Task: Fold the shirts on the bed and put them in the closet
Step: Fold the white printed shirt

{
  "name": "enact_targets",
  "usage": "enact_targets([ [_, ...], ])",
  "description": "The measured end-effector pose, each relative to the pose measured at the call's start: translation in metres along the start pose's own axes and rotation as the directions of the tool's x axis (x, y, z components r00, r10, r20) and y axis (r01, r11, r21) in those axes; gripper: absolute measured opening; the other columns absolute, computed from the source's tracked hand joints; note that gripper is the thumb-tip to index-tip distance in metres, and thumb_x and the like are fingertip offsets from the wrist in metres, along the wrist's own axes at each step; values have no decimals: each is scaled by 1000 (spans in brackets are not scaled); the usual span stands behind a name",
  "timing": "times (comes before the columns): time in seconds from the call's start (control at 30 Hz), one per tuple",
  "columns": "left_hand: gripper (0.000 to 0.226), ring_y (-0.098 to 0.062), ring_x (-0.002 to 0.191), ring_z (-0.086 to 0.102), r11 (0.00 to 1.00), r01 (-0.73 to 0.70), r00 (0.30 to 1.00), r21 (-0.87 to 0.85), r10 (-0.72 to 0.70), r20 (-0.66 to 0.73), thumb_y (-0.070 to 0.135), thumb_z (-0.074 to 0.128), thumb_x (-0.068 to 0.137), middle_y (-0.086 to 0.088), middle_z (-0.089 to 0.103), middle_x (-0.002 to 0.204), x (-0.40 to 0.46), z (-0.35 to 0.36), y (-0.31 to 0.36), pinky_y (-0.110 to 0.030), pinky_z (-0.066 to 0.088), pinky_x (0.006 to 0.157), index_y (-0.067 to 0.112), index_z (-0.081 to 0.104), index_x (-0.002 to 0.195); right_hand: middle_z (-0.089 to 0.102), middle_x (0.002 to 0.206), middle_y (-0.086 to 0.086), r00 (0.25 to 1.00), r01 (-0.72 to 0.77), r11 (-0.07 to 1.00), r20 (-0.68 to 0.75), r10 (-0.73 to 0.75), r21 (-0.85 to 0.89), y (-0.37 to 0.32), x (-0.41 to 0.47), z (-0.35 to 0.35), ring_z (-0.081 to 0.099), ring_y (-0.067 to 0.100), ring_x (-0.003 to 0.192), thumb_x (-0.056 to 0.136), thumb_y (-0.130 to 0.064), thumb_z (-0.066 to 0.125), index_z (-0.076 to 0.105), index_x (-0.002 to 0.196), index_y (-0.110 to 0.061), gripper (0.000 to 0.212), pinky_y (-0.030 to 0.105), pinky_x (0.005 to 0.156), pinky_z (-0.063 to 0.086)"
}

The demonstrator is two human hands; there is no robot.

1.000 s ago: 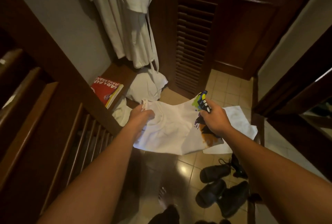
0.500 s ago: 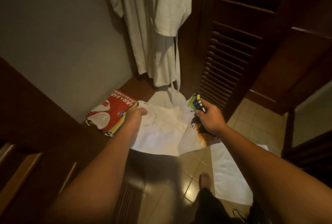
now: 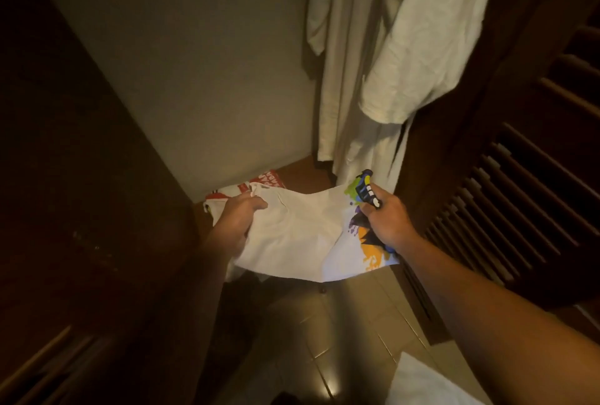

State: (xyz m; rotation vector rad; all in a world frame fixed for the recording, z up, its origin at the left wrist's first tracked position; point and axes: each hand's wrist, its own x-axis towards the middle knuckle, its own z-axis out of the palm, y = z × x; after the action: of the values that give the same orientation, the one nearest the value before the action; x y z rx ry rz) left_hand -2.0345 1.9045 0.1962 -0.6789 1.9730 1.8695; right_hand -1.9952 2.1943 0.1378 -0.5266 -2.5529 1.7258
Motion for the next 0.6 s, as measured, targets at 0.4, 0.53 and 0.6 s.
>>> enact_targets([
  [0.4,66,-34,108,68,989,-139,986,-44,135,-98,35,76,51,-4,75,115,139,-36,-31,-54,53,100,34,74,117,71,122,-1,986,137,987,106,-128,-84,-17,106,79,66,23,110,95,-14,61,58,141,-28,48,39,100,52],
  [0.53,71,-35,105,70,987,-125,984,-100,111,-136,36,77,44,-7,75,112,188,-40,-54,-54,55,97,30,75,114,67,130,-1,980,172,979,122,-159,-106,12,152,114,62,22,116,95,-14,62,57,142,-25,49,34,104,48],
  [0.6,78,-37,103,70,982,-124,983,-145,101,-154,35,78,39,-11,75,111,221,-38,-73,-56,55,97,25,73,117,67,130,1,971,203,975,150,-188,-89,42,184,136,63,22,116,95,-13,62,57,142,-23,48,39,106,49],
])
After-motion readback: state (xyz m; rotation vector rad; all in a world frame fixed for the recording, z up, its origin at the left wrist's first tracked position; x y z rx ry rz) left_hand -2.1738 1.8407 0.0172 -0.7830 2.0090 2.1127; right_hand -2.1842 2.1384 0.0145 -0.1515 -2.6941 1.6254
